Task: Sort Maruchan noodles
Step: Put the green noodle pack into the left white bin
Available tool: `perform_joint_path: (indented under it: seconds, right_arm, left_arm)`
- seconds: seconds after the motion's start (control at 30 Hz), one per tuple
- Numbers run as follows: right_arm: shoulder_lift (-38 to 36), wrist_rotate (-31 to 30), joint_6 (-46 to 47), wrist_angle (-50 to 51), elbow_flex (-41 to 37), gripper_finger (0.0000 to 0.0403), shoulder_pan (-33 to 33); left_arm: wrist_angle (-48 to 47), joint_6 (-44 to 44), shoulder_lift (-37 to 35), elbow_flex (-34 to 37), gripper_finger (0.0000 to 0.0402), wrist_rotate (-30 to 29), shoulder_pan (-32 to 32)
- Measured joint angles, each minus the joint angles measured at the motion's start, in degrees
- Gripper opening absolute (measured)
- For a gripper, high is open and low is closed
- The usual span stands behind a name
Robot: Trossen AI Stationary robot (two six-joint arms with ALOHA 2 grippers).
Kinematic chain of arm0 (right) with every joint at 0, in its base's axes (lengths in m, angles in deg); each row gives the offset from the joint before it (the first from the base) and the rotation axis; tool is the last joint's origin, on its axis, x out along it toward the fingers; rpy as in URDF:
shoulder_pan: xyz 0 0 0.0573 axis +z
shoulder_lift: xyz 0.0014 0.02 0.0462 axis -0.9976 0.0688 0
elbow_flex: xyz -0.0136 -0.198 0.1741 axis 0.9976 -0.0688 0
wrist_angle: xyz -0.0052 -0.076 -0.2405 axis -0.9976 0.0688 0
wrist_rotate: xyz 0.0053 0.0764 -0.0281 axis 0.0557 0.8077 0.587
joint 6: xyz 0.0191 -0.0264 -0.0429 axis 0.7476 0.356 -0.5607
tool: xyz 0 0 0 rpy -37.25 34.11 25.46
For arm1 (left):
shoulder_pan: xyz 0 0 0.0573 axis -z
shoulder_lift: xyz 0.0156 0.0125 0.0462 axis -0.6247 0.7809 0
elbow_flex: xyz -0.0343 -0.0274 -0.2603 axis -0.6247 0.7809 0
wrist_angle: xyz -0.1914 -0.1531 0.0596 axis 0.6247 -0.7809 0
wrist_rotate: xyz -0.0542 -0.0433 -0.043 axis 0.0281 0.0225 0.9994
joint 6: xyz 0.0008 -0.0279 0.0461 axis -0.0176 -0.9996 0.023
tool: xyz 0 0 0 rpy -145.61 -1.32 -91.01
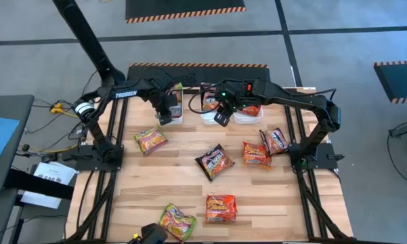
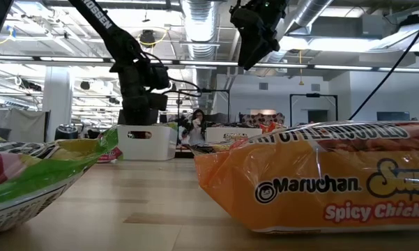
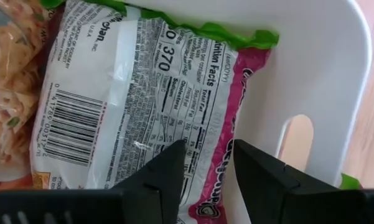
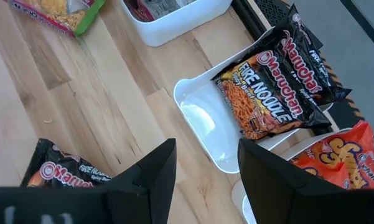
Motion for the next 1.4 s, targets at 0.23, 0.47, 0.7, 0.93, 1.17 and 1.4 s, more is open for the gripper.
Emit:
perform_joint_path:
  seconds: [0.23, 0.47, 0.7, 0.93, 1.17, 1.4]
  right_arm:
    - [0.0, 0.0, 1.2, 0.0, 0.0, 0.0196, 0.0]
    - [0.0, 0.0, 1.2, 0.0, 0.0, 0.0196, 0.0]
    - [0.0, 0.0, 1.2, 0.0, 0.0, 0.0196, 0.0]
    - [0.0, 0.0, 1.2, 0.0, 0.0, 0.0196, 0.0]
    - [0.0, 0.0, 1.2, 0.0, 0.0, 0.0196, 0.1]
    - [0.0, 0.0, 1.1, 0.0, 0.0, 0.0196, 0.1]
  left_arm:
    - [0.3, 1.0, 0.1, -0.1, 0.0065, -0.3, 0.0]
    - [0.4, 1.8, 0.2, -0.1, 0.0002, 1.3, 0.0]
    - [-8.2, 2.9, 0.4, -4.6, 0.0000, 2.6, 0.0]
    - [-13.1, 4.7, 0.3, -13.8, 0.0000, 2.8, -0.1]
    - [-13.7, 2.2, 0.3, -18.9, 0.0000, 4.8, -0.7]
    - [-12.9, 1.0, 0.3, -18.3, 0.0017, 0.8, -0.5]
